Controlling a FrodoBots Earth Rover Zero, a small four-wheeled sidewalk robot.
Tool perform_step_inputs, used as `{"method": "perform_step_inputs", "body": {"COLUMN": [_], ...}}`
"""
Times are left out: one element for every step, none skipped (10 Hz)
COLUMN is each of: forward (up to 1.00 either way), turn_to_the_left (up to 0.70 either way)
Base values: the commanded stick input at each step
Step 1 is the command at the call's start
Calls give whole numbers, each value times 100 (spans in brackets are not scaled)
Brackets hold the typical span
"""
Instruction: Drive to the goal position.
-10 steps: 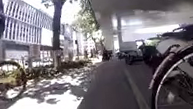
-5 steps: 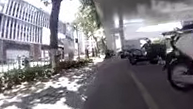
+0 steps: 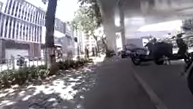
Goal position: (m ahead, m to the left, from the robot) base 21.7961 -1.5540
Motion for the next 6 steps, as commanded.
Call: {"method": "perform_step_inputs", "body": {"forward": [70,70,70,70,70,70], "turn_to_the_left": [-14,-8,0,0,0,0]}}
